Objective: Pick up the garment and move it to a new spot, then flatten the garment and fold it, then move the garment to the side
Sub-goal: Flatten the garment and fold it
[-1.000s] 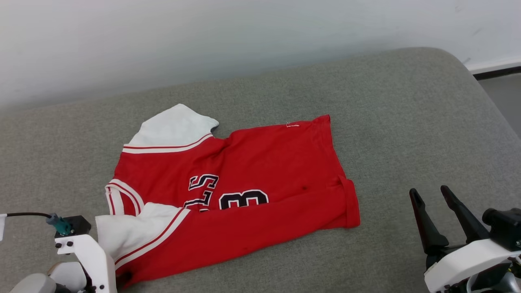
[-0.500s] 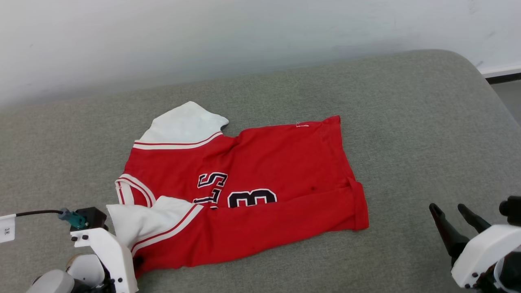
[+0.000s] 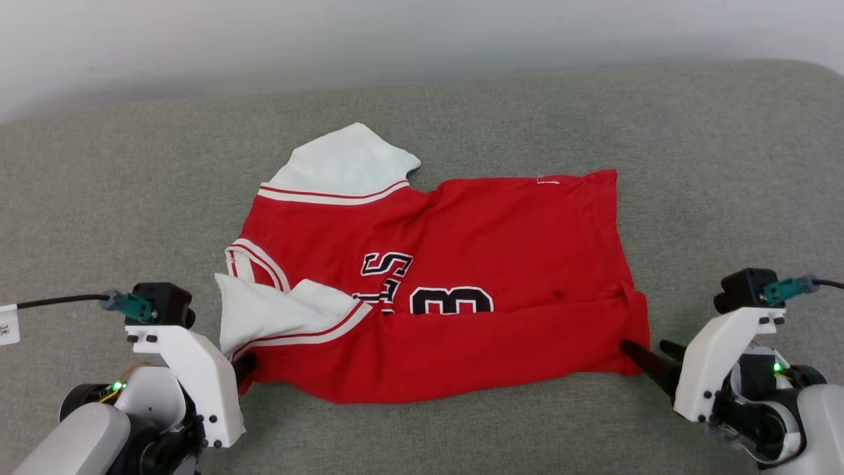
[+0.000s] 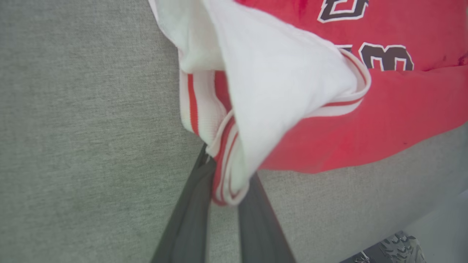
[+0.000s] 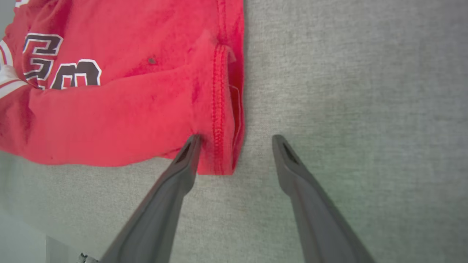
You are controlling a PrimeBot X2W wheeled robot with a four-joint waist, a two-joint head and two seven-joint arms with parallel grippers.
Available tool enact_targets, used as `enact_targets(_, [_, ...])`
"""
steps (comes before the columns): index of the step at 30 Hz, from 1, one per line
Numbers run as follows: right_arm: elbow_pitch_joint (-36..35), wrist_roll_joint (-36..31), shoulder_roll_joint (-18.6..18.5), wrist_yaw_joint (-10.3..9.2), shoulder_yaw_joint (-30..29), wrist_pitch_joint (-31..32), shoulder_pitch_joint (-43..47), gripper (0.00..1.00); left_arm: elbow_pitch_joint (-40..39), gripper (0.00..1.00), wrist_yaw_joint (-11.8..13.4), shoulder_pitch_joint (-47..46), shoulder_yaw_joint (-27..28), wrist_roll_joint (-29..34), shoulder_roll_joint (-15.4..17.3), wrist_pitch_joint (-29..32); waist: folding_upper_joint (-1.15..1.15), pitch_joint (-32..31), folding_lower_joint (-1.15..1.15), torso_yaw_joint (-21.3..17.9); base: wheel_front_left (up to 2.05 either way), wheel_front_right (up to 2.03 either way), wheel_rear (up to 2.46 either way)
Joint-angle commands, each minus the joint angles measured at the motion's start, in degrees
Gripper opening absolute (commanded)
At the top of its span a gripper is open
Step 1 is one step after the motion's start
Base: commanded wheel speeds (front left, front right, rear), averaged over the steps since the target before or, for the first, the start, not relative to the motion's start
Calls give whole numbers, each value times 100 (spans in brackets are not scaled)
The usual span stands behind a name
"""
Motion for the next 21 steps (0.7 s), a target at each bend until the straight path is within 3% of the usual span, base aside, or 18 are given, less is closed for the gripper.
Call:
enact_targets(1, [173,107,53,-4,69,-42,-211,100,-61,0,36,-93,-13,38,3,20,0,125,-1,93,0,0,0])
enact_targets(6, [1011,296,94,-5,435,122,-464,100,-161,0,112,-99,-55,76,-28,40,0,193,-1,127,0,0,0])
enact_targets(7, [1144,324,102,-5,523,172,-478,95,-164,0,121,-95,-59,80,-30,46,0,194,-1,131,0,0,0])
enact_targets(8, [1251,362,96,-5,607,212,-490,42,-167,0,122,-93,-61,78,-33,55,0,192,-1,137,0,0,0])
enact_targets(9, [1322,416,106,-4,664,202,-508,11,-170,0,127,-89,-67,71,-40,63,0,187,-1,139,0,0,0])
enact_targets(10, [1382,486,130,-4,700,178,-539,0,-170,0,132,-80,-70,61,-44,69,0,176,-1,137,0,0,0])
enact_targets(21, [1138,634,-361,-5,1008,-122,-851,0,-174,0,147,53,-38,41,-18,-17,0,-212,-1,74,0,0,0])
